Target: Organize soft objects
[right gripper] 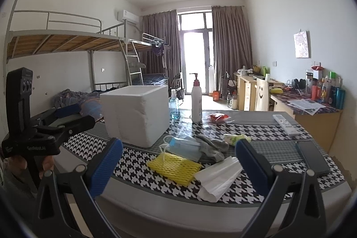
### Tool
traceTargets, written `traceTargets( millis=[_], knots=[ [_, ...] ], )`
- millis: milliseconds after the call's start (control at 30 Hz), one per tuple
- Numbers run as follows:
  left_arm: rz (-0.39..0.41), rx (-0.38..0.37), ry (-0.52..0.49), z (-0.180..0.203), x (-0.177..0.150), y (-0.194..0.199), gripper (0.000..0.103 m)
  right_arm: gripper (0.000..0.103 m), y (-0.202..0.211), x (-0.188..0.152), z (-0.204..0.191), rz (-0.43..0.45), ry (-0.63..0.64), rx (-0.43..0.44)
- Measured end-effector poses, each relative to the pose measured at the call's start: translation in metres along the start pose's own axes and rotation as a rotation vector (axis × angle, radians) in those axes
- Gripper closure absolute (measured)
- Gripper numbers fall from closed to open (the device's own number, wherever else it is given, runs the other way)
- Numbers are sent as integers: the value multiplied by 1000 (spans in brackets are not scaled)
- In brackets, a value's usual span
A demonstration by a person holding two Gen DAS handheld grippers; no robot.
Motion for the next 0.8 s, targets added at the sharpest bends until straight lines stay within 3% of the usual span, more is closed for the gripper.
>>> traceTargets(
  millis=[533, 800],
  knots=[
    [-45, 16, 12, -1, 0, -20, 1, 1, -14, -2, 10, -49, 7, -54],
    [-89, -19, 9, 4, -6, -37, 1, 1, -30, -10, 27, -98, -26, -56]
  ],
)
Point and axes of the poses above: each gripper's, at about its wrist camera, not at the fingertips, and y roughly against the way its jaws point, z to its right, x to its top, the point moved 1 cm from there along -y, roughly the way its jaws point, and after that the axes turned 12 degrees about x, right-handed, at the moved point
